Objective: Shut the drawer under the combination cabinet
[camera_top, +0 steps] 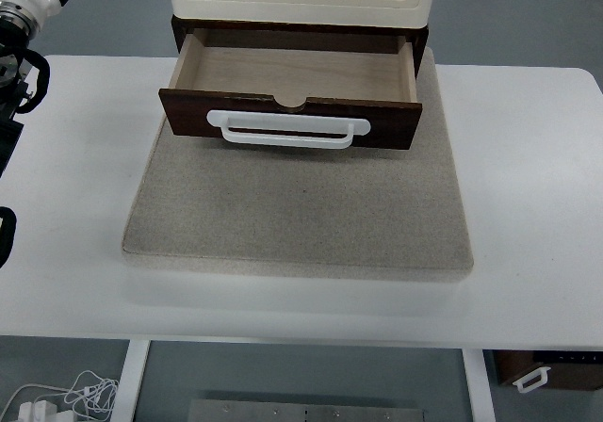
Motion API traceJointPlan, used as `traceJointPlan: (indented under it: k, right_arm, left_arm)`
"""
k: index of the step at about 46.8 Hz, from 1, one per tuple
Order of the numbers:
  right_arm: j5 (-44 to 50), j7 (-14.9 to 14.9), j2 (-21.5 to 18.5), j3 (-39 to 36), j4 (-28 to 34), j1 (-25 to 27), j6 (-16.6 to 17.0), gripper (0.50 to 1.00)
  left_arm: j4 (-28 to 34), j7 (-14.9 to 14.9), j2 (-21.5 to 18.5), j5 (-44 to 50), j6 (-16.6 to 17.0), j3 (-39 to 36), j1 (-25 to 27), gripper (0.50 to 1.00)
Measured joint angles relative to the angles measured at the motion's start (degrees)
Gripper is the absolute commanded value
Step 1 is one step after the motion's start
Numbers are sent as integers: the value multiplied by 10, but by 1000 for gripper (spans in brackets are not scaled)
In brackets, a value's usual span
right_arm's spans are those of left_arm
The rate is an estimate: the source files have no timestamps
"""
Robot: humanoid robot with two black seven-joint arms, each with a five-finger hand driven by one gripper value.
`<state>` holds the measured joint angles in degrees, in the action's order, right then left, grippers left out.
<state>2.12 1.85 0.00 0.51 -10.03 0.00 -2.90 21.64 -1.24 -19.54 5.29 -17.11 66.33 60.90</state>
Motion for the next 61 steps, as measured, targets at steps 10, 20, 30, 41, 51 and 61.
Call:
traceJointPlan:
  k: [10,20,30,41,51,61]
  right_arm:
    - [0,0,0,0,0,0,0,952]
    - [0,0,0,0,0,0,0,952]
    - [0,0,0,0,0,0,0,952]
    - [0,0,0,0,0,0,0,952]
    - [0,0,0,0,0,0,0,952]
    - [0,0,0,0,0,0,0,952]
  left_arm:
    - [2,-1,-4,-3,-19,0,0,1000]
    - [18,-1,-34,-21,-38,-12,-3,1000]
    - [94,-1,-109,-57,-54,-18,-5,1000]
    - [218,-1,-188,-115,-69,-18,0,1000]
    - [382,-1,-251,-170,-68,-18,0,1000]
    - [541,1,-292,-258,-69,-19,3,1000]
